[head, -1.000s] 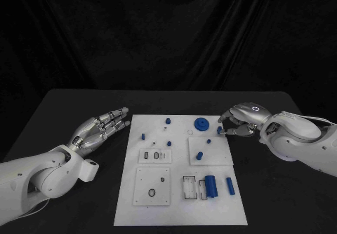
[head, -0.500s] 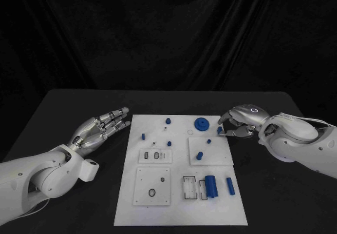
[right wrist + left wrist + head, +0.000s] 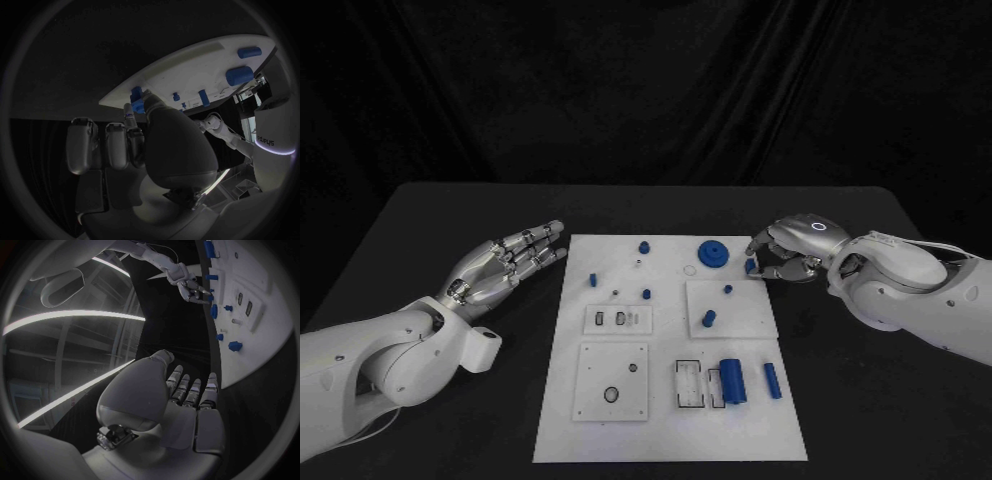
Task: Assemble the parts on the task board
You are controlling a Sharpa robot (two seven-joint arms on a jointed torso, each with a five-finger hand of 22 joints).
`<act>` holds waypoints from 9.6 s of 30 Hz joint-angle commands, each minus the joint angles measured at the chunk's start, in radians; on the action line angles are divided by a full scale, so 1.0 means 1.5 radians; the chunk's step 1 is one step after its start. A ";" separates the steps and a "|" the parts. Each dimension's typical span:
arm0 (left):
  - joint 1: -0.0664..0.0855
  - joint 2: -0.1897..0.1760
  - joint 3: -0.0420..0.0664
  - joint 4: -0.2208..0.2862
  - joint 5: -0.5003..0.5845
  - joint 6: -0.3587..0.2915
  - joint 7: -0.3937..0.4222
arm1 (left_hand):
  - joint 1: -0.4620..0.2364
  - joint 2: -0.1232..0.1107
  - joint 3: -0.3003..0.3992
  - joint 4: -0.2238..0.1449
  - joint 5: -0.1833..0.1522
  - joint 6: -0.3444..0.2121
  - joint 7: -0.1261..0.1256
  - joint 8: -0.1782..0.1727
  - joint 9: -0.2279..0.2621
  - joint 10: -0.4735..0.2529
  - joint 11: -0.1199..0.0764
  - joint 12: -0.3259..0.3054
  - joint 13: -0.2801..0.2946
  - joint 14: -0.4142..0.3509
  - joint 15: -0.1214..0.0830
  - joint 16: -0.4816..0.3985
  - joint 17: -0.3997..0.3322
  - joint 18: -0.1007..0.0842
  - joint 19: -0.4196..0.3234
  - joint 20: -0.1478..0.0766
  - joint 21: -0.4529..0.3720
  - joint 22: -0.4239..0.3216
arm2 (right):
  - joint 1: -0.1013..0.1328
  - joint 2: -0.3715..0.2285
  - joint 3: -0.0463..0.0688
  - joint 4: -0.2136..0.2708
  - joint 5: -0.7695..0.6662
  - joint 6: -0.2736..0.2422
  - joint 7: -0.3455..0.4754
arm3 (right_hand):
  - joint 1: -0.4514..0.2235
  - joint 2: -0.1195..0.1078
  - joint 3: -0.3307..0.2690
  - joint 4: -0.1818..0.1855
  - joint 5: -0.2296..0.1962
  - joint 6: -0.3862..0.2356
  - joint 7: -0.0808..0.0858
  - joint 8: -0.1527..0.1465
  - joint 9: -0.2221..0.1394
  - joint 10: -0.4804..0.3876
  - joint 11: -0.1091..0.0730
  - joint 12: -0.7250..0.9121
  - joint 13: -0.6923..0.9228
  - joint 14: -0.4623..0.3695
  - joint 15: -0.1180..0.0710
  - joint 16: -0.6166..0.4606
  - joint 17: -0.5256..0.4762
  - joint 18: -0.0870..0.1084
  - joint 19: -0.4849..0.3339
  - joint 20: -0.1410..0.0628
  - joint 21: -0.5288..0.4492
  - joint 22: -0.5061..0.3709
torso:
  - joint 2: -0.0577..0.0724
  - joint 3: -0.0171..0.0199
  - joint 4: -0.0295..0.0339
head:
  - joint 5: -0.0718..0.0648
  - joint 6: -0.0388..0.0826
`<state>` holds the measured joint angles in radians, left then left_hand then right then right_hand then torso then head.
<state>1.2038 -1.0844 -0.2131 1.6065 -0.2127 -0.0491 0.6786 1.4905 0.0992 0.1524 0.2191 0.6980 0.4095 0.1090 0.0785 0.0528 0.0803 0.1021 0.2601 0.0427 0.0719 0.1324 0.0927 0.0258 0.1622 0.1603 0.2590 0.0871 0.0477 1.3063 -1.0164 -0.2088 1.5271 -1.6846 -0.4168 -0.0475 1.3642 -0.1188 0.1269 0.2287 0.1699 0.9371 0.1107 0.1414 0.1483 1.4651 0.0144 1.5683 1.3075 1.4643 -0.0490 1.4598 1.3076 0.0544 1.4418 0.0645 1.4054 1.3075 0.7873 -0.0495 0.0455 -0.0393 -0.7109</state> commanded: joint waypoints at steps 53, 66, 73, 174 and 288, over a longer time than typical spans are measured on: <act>0.001 0.005 0.000 -0.001 0.000 0.022 0.142 | -0.002 0.009 0.003 -0.006 0.003 0.014 0.003 0.007 0.002 0.002 0.010 0.010 0.001 0.008 0.006 0.007 0.001 0.013 0.016 0.007 0.010 0.003 | 0.004 0.005 0.001 0.040 0.012 -0.066 0.023 | 0.021 0.016 0.031 -0.044 0.172 0.046 -0.018 0.082 0.087 0.070 -0.005 0.002 0.176 0.033 -0.006 -0.008 0.041 0.002 0.004 -0.008 -0.005 0.063 | -0.001 -0.0004 -0.0011 | 0.003 -0.003; 0.001 0.010 0.000 -0.006 0.000 0.026 0.143 | -0.002 0.009 0.004 -0.006 0.003 0.014 0.003 0.007 0.002 0.002 0.010 0.010 0.001 0.008 0.006 0.007 0.001 0.013 0.016 0.007 0.010 0.003 | 0.003 0.009 0.000 0.020 0.010 -0.020 0.000 | 0.022 0.014 0.034 -0.046 0.169 0.039 -0.015 0.079 0.088 0.070 -0.003 0.002 0.176 0.028 -0.004 -0.017 0.029 0.005 -0.003 -0.007 -0.015 0.053 | 0.000 -0.0021 0.0012 | -0.001 -0.005; 0.001 0.011 0.000 -0.007 0.000 0.027 0.143 | -0.002 0.010 0.004 -0.007 0.003 0.014 0.004 0.006 0.001 0.002 0.011 0.010 0.001 0.008 0.006 0.007 0.001 0.013 0.016 0.007 0.010 0.003 | -0.003 0.007 0.000 0.014 0.009 -0.018 -0.003 | 0.021 0.013 0.035 -0.047 0.167 0.038 -0.015 0.079 0.088 0.070 -0.002 0.002 0.176 0.027 -0.004 -0.020 0.025 0.006 -0.005 -0.007 -0.018 0.051 | 0.001 -0.0008 -0.0002 | 0.000 -0.005; 0.000 0.016 0.000 -0.016 0.000 0.028 0.143 | -0.004 0.008 0.006 -0.010 0.001 0.015 0.006 0.007 0.001 0.001 0.013 0.014 0.001 0.009 0.006 0.008 0.001 0.013 0.018 0.008 0.011 0.003 | 0.058 0.031 0.001 0.048 0.087 0.048 -0.052 | 0.030 0.010 0.022 -0.022 0.037 -0.086 0.010 0.031 0.021 0.059 0.009 -0.007 0.165 0.026 0.005 -0.044 0.019 0.011 -0.008 0.001 -0.061 0.046 | 0.000 0.0002 0.0010 | -0.001 -0.005; 0.000 0.043 0.000 -0.034 0.000 0.048 0.136 | -0.005 0.011 0.011 -0.013 0.000 0.012 0.009 0.006 0.001 -0.001 0.015 0.014 0.000 0.009 0.008 0.008 0.001 0.013 0.020 0.010 0.013 0.004 | 0.057 0.276 0.001 -0.066 0.044 0.094 0.012 | 0.012 0.010 0.038 -0.072 0.106 -0.027 0.009 0.080 0.061 0.061 0.019 -0.006 0.167 0.029 0.013 -0.040 0.029 0.011 -0.003 0.008 -0.064 0.060 | 0.001 -0.0003 0.0014 | -0.002 0.006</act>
<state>1.2033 -1.0212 -0.2135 1.5553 -0.2137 0.0112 0.6787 1.4826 0.1072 0.1661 0.2054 0.6980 0.4288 0.1145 0.0822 0.0533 0.0799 0.1159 0.2777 0.0426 0.0790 0.1396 0.1004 0.0264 0.1622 0.1851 0.2768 0.1024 0.0523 1.3923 -0.6068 -0.2076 1.4354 -1.6123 -0.2772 -0.0483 1.3879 -0.1041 0.1806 0.1173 0.3310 0.9009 0.1246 0.2632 0.2389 1.4649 0.0430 1.5587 1.3075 1.4661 -0.0330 1.3987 1.3074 0.0703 1.4331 0.0769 1.3079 1.3076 0.7872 -0.0509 0.0486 -0.0437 -0.7005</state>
